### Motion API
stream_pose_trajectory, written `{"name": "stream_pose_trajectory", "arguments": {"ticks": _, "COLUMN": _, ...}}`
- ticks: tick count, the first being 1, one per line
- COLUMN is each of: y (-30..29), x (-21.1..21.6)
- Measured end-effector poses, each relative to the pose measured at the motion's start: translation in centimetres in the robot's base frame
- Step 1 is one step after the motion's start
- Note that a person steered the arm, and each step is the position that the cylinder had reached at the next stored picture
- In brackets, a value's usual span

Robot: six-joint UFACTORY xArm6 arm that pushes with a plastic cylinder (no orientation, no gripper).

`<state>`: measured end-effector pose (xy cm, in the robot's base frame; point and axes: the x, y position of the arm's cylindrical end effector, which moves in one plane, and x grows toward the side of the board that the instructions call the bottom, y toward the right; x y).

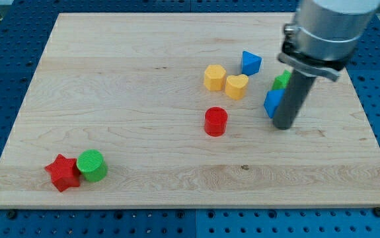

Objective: Move the red circle towards the green circle

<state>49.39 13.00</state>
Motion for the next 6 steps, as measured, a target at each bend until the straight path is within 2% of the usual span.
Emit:
{"name": "stream_pose_trajectory", "arguments": {"ticks": 1, "y": -5.6, "x": 0.0}}
{"name": "stream_pose_trajectory", "arguments": {"ticks": 3, "y": -12.7, "x": -1.2}}
{"name": "stream_pose_trajectory", "arguments": {"ticks": 6, "y": -15.5, "x": -1.5}}
